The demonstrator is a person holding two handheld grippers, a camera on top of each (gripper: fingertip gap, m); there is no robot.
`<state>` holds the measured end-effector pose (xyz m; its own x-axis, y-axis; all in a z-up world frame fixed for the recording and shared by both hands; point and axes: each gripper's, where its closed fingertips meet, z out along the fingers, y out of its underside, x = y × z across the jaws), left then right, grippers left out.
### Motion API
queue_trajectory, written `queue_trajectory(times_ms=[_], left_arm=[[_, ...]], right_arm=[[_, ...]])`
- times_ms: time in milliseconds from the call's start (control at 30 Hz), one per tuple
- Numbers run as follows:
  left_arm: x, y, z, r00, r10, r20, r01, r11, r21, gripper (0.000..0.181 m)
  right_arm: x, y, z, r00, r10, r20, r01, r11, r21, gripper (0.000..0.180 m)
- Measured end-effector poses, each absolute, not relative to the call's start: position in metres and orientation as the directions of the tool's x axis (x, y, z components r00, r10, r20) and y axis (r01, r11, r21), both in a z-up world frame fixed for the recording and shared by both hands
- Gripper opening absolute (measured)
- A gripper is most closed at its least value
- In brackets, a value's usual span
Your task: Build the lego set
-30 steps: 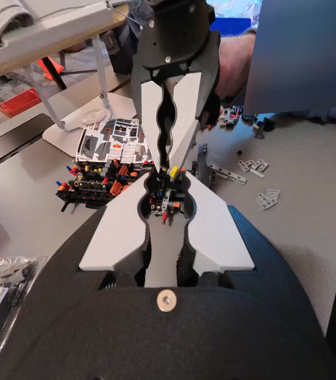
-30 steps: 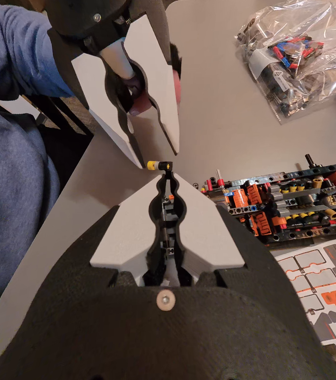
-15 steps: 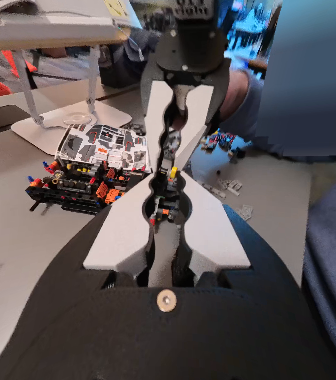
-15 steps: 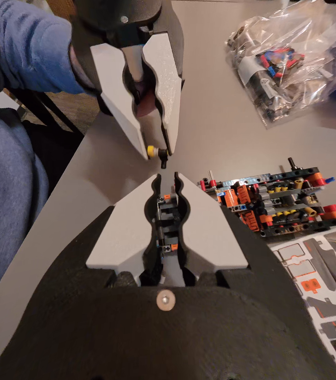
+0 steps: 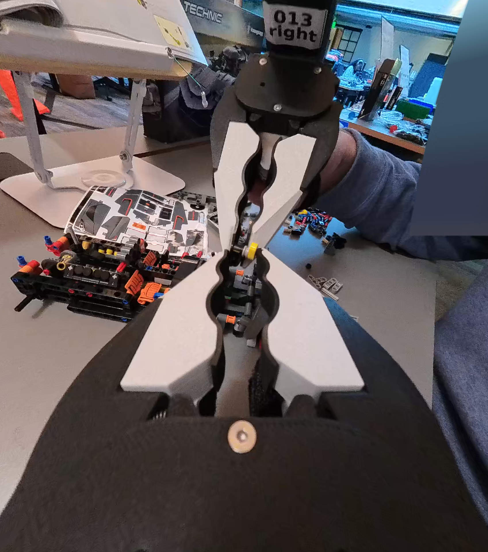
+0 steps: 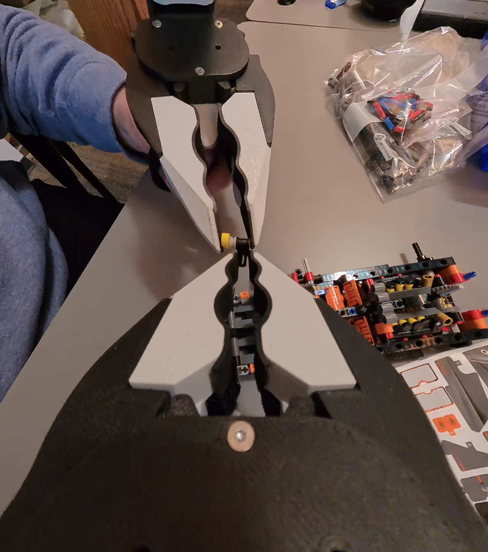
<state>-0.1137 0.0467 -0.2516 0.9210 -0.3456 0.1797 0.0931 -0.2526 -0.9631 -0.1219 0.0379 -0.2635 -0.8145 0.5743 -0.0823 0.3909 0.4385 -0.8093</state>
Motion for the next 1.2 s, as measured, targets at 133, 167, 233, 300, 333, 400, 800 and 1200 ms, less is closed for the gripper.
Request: queue_trajectory(times_ms=[133,167,233,300,333,400,800,1200], left_arm=[[-0.112,0.046,-0.256,0.926,-0.353,0.135,0.030,-0.288,-0.957,0.017],[-0.111,0.045,-0.257,0.927,-0.359,0.111,-0.001,-0.297,-0.955,0.018],[-0.108,0.044,-0.259,0.926,-0.373,0.058,-0.068,-0.314,-0.947,0.017],[-0.104,0.043,-0.262,0.920,-0.391,0.020,-0.122,-0.336,-0.934,0.014],[-0.103,0.043,-0.263,0.918,-0.397,0.005,-0.143,-0.342,-0.929,0.014],[-0.103,0.042,-0.264,0.917,-0.400,-0.005,-0.156,-0.346,-0.925,0.014],[-0.135,0.049,-0.310,0.960,-0.277,0.042,-0.111,-0.512,-0.852,0.014],[-0.143,0.062,-0.323,0.962,-0.271,-0.037,-0.179,-0.519,-0.836,0.014]], right_arm=[[-0.120,0.037,-0.267,-0.820,0.568,-0.069,0.392,0.470,-0.791,0.002],[-0.118,0.037,-0.268,-0.825,0.560,-0.067,0.389,0.479,-0.787,0.002],[-0.115,0.036,-0.270,-0.834,0.548,-0.064,0.385,0.495,-0.779,0.002],[-0.113,0.035,-0.271,-0.841,0.536,-0.067,0.386,0.509,-0.769,0.002],[-0.112,0.035,-0.272,-0.844,0.532,-0.067,0.386,0.516,-0.765,0.002],[-0.111,0.034,-0.274,-0.844,0.532,-0.067,0.388,0.519,-0.761,0.002],[-0.130,0.095,-0.279,-0.721,0.691,0.051,0.481,0.552,-0.681,0.007],[-0.129,0.115,-0.303,-0.695,0.719,0.018,0.564,0.560,-0.607,0.005]])
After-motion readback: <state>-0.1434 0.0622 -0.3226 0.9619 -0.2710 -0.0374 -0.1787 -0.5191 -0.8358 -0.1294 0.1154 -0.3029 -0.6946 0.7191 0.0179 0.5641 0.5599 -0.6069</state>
